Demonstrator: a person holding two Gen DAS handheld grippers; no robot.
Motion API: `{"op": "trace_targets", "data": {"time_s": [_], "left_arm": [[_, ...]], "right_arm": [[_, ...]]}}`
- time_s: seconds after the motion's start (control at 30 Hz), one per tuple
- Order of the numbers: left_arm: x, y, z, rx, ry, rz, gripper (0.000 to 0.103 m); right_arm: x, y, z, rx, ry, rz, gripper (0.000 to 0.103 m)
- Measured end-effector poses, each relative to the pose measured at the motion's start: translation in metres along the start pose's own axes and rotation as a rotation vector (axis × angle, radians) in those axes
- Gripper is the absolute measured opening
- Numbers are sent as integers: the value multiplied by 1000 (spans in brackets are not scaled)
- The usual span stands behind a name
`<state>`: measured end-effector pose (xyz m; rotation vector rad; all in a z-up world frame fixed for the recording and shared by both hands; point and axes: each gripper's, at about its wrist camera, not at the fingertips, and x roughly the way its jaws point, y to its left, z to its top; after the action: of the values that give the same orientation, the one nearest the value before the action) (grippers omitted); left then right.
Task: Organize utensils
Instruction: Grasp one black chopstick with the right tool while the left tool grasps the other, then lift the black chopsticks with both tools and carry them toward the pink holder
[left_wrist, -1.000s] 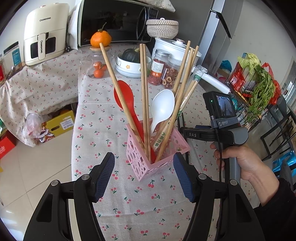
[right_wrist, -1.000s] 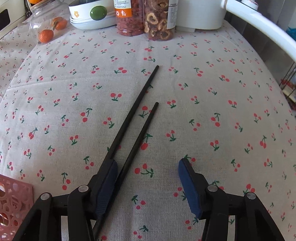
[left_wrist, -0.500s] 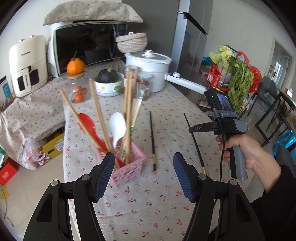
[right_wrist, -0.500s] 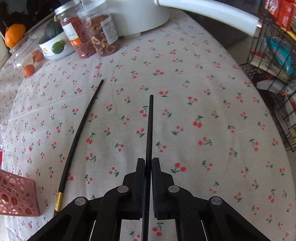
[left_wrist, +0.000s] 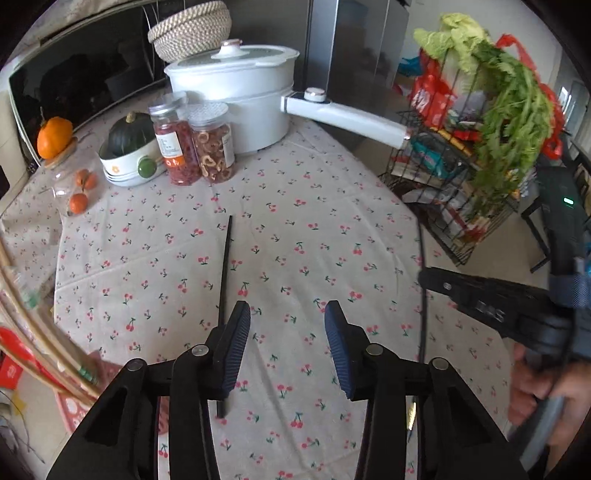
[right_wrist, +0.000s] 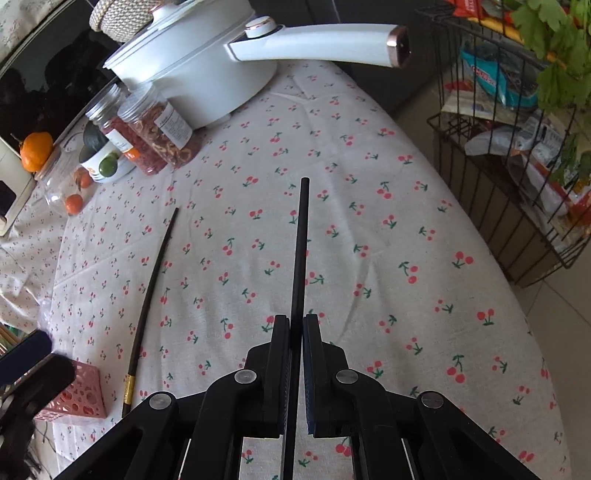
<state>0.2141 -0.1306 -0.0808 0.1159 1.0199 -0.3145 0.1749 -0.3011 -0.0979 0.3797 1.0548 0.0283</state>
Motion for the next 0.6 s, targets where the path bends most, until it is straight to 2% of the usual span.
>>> {"op": "trace_targets", "data": {"time_s": [0.07,0.27,0.4,0.47,0.6], "left_arm": [[29,8,14,-29,47,32,34],[98,41,41,-118,126,147,28],[125,55,46,-154,151,160,24],[134,60,46,-174,157,139,19],[141,66,45,-184,157,159,11]], "right_arm": [[0,-5,1,10,0,12,5],[3,-17,9,44,10,59,4],[8,-16,11,37,24,71,4],[11,-15,11,29,29,72,4],[13,-12,11,19,33,68,4]]}}
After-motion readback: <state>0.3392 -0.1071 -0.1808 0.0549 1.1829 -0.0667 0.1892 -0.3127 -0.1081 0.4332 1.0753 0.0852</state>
